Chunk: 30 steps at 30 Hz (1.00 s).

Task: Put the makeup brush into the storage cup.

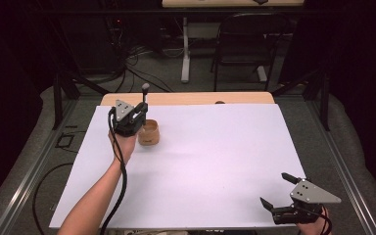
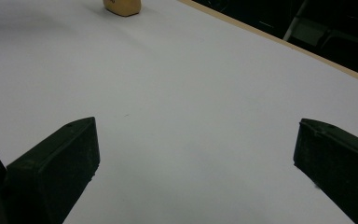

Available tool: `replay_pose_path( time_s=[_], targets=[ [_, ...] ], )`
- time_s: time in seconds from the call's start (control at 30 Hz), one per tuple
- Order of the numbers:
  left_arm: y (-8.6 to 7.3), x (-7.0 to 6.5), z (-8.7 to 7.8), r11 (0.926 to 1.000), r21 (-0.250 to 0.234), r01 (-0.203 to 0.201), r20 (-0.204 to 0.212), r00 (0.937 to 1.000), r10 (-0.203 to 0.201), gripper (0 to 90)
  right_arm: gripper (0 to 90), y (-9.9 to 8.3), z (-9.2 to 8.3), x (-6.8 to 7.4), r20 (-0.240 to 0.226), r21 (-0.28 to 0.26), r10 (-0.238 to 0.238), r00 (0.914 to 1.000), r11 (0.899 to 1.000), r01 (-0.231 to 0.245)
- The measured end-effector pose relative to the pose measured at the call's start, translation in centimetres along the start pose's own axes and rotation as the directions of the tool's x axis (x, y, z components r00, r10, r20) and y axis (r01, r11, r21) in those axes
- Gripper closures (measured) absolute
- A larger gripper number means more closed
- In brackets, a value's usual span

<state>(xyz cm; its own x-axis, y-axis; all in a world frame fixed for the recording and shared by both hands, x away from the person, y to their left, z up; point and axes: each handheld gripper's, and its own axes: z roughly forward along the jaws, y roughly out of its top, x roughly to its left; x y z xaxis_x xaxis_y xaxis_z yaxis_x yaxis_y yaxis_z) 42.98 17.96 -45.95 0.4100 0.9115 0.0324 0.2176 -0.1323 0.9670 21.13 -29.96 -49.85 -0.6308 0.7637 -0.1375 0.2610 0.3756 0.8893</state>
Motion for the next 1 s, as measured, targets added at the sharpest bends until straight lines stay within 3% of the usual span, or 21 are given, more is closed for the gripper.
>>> replay_pose_path(
  time_s=[0.47,0.7,1.0],
  targets=[
    [-1.5,-0.4,1.8,0.9997,0.014,0.020,-0.013,0.9997,-0.020,78.5,0.0,0.0,0.0,0.0,-0.002,0.002,0.002,1.0000,1.000,-0.002],
    [-3.0,-0.3,2.5,0.9986,0.034,0.041,-0.025,0.9989,-0.040,78.5,0.0,0.0,0.0,0.0,-0.004,0.003,0.003,1.0000,1.000,-0.003],
    [-3.7,-0.2,2.7,0.9972,0.052,0.053,-0.025,0.9983,-0.052,78.4,0.0,0.0,0.1,0.0,-0.003,0.005,0.001,1.0000,1.000,-0.001]
  ],
)
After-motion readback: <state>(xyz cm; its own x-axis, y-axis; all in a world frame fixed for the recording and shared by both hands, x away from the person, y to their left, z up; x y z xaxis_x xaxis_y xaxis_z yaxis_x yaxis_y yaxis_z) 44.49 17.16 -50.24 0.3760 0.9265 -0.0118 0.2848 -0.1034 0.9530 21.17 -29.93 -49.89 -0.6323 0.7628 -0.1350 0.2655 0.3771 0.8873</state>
